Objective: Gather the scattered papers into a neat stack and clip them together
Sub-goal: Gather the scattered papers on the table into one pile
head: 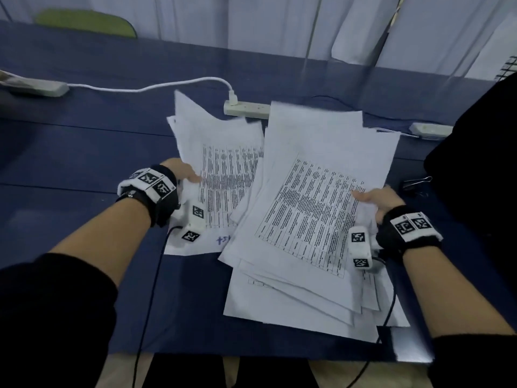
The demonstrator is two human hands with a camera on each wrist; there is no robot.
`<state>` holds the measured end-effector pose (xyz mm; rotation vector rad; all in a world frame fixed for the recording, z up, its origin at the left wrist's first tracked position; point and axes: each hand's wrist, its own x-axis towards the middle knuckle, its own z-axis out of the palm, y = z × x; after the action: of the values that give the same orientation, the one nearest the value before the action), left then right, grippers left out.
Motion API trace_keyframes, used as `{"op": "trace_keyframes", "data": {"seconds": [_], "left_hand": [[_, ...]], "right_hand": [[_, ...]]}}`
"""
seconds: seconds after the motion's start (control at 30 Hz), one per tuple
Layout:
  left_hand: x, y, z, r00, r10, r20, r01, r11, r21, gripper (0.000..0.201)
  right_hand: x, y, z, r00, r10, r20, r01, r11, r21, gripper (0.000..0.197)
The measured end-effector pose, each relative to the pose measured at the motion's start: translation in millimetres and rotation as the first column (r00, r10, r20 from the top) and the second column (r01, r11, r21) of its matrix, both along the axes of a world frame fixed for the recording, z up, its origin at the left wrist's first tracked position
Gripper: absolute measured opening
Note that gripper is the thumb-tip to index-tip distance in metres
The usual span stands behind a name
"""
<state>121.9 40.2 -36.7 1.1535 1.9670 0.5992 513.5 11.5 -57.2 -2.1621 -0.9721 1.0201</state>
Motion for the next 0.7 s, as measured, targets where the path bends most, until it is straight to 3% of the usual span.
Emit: {"op": "trace_keyframes", "data": {"seconds": [0.03,0.1,0.17,0.33,0.47,0.7], "left_hand": [[1,-1,1,1.0,-0.02,0.008,0.019,0.999,0.035,0.043],[-2,3,-1,0.997,-0.069,0.037,0.064,0.991,0.115,0.042],[-8,6,-4,0.99,-0.057,0.13,0.029,0.978,0.206,0.04],[-17,-1,-4,0.943,-0.019,0.333,-0.076,0.96,0.27,0.026],[-13,-10,-5,0.906,-0.027,0.423,-0.069,0.975,0.21,0.044],[-18,-14,-6,0.88,-0.03,0.474,-0.091,0.969,0.231,0.046]], "right_hand": [[-4,1,4,0.999,-0.006,0.041,0.008,0.999,-0.042,0.102],[-20,0,15,0.999,-0.027,0.041,0.029,0.998,-0.051,0.073],[-25,4,18,0.995,0.022,0.095,-0.016,0.998,-0.067,0.062],[-43,11,22,0.998,0.036,0.053,-0.034,0.999,-0.032,0.067],[-57,13,24,0.999,0.041,-0.008,-0.041,0.999,0.017,0.058],[-65,3,25,0.995,0.071,-0.077,-0.068,0.997,0.031,0.06]]}}
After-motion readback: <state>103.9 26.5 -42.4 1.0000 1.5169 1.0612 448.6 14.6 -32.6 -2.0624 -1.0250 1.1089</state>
